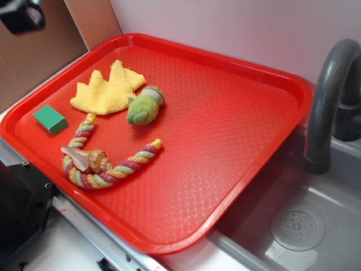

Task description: Grab the green block.

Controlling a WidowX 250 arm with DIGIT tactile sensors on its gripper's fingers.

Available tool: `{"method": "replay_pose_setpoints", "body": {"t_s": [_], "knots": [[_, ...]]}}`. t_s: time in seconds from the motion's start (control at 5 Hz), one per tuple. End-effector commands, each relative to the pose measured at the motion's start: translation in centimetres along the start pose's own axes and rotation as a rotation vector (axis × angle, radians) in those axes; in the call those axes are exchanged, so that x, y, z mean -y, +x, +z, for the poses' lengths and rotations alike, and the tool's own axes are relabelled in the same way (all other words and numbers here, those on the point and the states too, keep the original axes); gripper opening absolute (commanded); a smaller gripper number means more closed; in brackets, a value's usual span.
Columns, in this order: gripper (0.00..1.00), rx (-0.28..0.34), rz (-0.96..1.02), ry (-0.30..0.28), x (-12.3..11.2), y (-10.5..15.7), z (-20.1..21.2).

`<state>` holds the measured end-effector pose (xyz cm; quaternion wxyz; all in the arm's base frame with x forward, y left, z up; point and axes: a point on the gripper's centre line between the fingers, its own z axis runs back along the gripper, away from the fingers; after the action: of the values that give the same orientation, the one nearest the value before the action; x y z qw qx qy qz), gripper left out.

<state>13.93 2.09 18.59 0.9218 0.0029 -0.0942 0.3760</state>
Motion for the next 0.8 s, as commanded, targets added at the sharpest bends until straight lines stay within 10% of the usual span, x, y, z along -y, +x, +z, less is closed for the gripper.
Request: {"method": "replay_pose_setpoints", "body": {"t_s": [0.0, 0.6], "knots": [[1.00, 0.049, 0.483, 0.144, -3.2, 2.4, -5.7], [1.00, 0.191, 0.751, 0.335, -7.0, 2.9, -12.0]]}}
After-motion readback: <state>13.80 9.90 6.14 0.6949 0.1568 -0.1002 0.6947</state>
